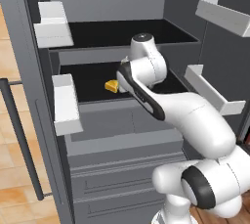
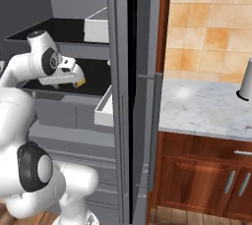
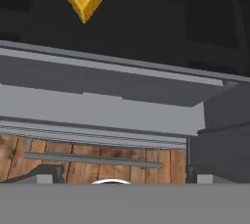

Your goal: Pick the cheese from the fridge and the cheese grater from the cabinet and place them next to the salad bowl.

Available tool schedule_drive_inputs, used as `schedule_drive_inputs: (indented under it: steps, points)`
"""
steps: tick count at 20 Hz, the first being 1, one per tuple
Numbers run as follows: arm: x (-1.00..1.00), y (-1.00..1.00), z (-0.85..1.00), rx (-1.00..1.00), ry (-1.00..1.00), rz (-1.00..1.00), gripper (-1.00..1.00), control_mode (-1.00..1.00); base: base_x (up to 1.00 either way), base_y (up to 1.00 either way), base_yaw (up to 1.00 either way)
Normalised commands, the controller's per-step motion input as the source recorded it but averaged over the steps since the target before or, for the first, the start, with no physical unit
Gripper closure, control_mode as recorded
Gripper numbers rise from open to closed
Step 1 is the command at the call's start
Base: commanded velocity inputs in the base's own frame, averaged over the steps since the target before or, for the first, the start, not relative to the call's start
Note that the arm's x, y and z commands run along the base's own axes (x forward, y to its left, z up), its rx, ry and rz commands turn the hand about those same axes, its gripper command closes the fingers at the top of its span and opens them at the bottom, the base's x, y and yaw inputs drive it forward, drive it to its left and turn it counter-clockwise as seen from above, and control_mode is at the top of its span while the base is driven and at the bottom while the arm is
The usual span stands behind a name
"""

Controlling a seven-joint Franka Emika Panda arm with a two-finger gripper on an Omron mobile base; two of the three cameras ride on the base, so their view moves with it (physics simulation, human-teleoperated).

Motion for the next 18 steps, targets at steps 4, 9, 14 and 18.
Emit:
schedule_drive_inputs:
  steps: [4, 9, 14, 18]
  points:
    - [0.53, 0.16, -0.01, 0.05, -0.02, 0.00, -1.00, -1.00, 0.00, 0.00, 0.00]
    - [0.50, 0.11, -0.03, 0.08, 0.00, 0.00, -1.00, -1.00, 0.00, 0.00, 0.00]
    - [0.43, 0.12, -0.06, 0.08, 0.00, -0.01, -1.00, -1.00, 0.00, 0.00, 0.00]
    - [0.30, 0.17, -0.15, 0.02, 0.00, -0.02, -1.00, -1.00, 0.00, 0.00, 0.00]
